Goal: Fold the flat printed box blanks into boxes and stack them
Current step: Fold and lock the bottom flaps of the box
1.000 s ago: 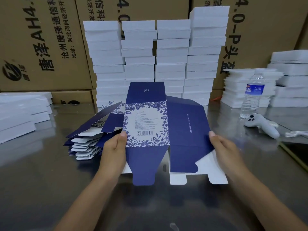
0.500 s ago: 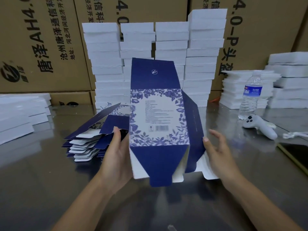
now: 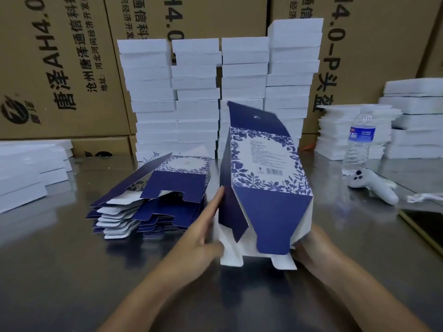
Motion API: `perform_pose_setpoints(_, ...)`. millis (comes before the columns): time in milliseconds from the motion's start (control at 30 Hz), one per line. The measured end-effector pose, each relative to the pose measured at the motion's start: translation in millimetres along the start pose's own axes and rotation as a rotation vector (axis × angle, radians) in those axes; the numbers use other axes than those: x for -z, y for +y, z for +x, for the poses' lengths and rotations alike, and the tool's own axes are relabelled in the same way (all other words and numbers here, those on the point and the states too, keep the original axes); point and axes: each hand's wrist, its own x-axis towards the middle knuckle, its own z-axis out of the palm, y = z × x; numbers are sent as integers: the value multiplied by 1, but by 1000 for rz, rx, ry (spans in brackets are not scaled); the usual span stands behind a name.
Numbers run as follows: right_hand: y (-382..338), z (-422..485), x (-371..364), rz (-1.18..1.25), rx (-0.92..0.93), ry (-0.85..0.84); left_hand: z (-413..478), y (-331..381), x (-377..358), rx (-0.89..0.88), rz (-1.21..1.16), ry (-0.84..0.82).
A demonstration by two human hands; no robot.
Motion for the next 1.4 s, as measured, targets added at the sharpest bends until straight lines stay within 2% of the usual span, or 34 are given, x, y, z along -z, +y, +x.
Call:
perform_pose_setpoints(67,1,0,1,-52,42,62,-4,-4,-3,8,76,-39)
perform_pose_setpoints(167,0,-1,-1,-52,206,191,0,-1,-11,-4,68,-12)
perform_pose_setpoints(233,-1,-1,-3,-20,265,220,-3,0,-14,-9,30,-20)
perform_pose_setpoints(333,-3,-1,-4,31,194,121,6,2,-18,34,53,21)
perform_pose_setpoints(367,-4,-1,-4,31,181,78,1,-7,-13,-32,66,-47)
perform_pose_setpoints(433,-6,-3,-2,16,194,10,1,-18,-1,-11,126,3)
perform_pose_setpoints(500,-4,-6,1,-72,274,-65,0,-18,-5,-7,18,-71)
perform_pose_setpoints(533,-3,-8,2,-125,322,-110,3,-16,-6,48,41,-73)
perform_pose_setpoints(567,-1,-10,3,-174,371,-163,5,-14,-8,96,46,-33)
perform_pose_setpoints(667,1,-13,1,-289,471,-267,3,-18,-9,66,-25,19)
perform_pose_setpoints(833,5,-14,-6,-300,470,-189,6,-14,-12,10,53,117)
perform_pose_setpoints(900,7,-13,-9,-284,447,-211,9,-14,-13,32,57,219)
perform_pose_setpoints(967,7,-15,-14,-198,393,-136,13,-15,-15,36,90,332)
perform_pose_setpoints(1100,2,-13,-20,-111,440,-4,19,-14,-19,42,109,508)
perform_pose_setpoints(1300,-5,-10,-12,60,460,125,17,-10,-21,15,223,518)
perform_pose_setpoints(1400,-4,-13,-14,-34,531,170,18,-9,-25,26,188,561)
